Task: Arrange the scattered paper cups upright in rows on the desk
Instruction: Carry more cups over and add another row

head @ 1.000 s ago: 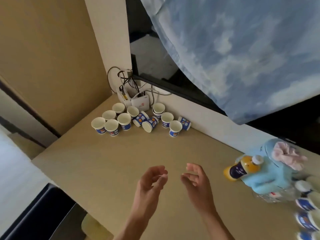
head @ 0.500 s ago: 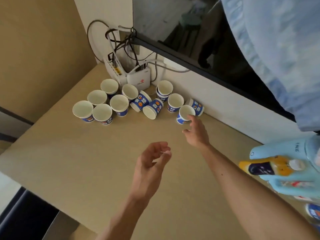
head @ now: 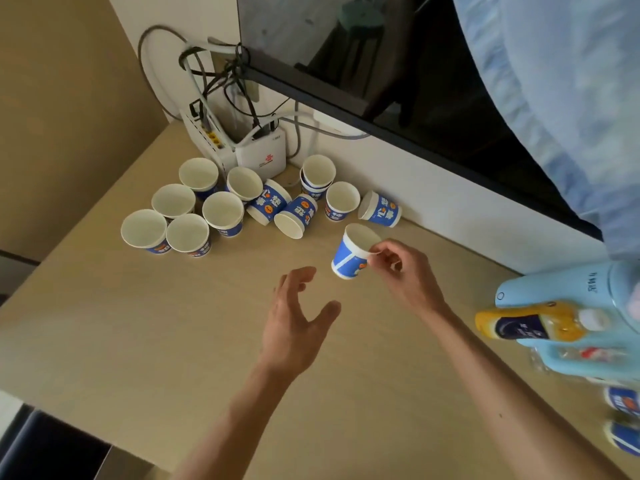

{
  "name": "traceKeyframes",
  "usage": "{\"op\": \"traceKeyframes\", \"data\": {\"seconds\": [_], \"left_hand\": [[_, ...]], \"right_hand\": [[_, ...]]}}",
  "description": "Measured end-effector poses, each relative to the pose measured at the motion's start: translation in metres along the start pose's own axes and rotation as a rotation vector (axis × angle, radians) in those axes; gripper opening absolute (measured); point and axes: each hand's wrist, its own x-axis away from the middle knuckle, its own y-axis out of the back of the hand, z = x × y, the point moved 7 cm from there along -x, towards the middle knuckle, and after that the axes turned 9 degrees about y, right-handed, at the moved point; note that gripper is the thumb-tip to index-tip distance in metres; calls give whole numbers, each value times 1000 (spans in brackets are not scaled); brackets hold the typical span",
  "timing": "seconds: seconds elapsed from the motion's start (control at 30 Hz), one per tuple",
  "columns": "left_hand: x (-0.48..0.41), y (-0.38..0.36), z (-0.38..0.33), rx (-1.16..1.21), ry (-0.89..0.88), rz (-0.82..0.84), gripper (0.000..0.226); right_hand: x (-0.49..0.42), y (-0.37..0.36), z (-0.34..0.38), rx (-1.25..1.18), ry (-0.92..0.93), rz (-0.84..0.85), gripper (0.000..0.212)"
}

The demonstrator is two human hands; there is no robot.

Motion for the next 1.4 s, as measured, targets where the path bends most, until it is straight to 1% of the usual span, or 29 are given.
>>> {"op": "traceKeyframes", "data": {"seconds": [0.07, 0.13, 0.17, 0.2, 0.27, 0.3, 0.37, 0.43, 0.47, 0.53, 0.57, 0.63, 0.7, 0.93, 0.97, 1.07, 1.17, 1.23, 1.3, 1.4], "left_hand": [[-11, -7, -5, -112, -26, 14, 72], [-18, -14, -15, -144, -60, 47, 82], [-20, -18, -19, -115, -73, 67, 79], [-22, -22, -22, -72, -76, 89, 71], [-23, -22, -26, -18, -82, 92, 54], [-24, -22, -26, 0, -84, 84, 50], [-26, -19, -22, 42, -85, 73, 47], [-27, -13, -17, 63, -69, 53, 47], [-26, -10, -13, 67, -55, 43, 46], [-24, -5, -7, 81, -31, 38, 46], [-23, -4, -3, 89, -19, 33, 46], [-21, 0, 4, 99, 5, 28, 46], [-18, 2, 10, 109, 18, 35, 45], [-8, 6, 25, 130, 50, 55, 41], [-8, 6, 26, 138, 51, 55, 41], [-5, 3, 30, 148, 51, 62, 41], [0, 3, 34, 141, 54, 62, 39], [4, 3, 36, 132, 61, 63, 39], [7, 4, 36, 130, 67, 72, 40], [6, 7, 34, 110, 69, 48, 45]], "right_hand": [[9, 3, 20, -80, 37, 135, 4], [16, 5, 37, -142, 63, 222, 5], [18, 6, 43, -173, 72, 243, 4], [20, 7, 47, -204, 74, 250, 4], [22, 7, 55, -263, 76, 257, 1], [22, 7, 57, -284, 76, 257, 3], [18, 7, 54, -340, 56, 228, 17], [5, 9, 40, -341, 0, 133, 28], [-4, 8, 26, -273, -33, 66, 28], [-24, 8, -5, -39, -93, -58, 32], [-33, 6, -19, 71, -110, -73, 37], [-52, -6, -40, 234, -101, -3, 51], [-68, -17, -55, 317, -81, 70, 61], [-105, -28, -80, 609, -89, 125, 81], [-107, -29, -81, 662, -93, 137, 81], [-108, -32, -84, 778, -93, 177, 74], [-99, -36, -87, 736, -124, 193, 77], [-84, -34, -87, 665, -150, 154, 73], [-60, -26, -81, 495, -177, 52, 66], [-25, -22, -63, 161, -220, -97, 63]]}}
